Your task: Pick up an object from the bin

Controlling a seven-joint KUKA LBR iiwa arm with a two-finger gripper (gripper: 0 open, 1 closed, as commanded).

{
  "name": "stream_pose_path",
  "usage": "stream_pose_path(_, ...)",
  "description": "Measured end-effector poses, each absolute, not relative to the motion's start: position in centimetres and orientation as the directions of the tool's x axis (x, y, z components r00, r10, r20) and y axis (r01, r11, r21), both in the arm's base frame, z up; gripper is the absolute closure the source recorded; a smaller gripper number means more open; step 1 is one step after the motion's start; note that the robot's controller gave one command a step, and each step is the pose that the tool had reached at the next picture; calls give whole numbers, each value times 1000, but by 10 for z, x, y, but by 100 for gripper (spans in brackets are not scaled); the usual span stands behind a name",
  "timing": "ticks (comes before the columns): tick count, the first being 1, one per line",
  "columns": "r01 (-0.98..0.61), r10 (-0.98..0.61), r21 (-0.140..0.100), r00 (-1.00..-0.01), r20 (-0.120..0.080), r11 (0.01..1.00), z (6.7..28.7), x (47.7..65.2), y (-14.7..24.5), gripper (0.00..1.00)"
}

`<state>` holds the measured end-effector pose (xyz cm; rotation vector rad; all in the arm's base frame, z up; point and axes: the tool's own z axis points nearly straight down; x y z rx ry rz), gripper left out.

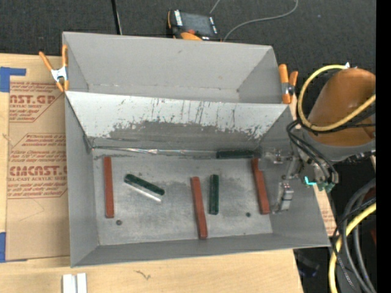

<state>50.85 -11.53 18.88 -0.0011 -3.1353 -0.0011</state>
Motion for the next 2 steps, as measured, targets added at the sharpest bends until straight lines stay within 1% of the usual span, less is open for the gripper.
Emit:
stream_pose_path(1, -501, -501, -1, -865, -5, 865, 70, 527, -17, 0)
stream_pose_path(2, -701, -701, 0, -713, -4, 713, 100, 529, 29, 0)
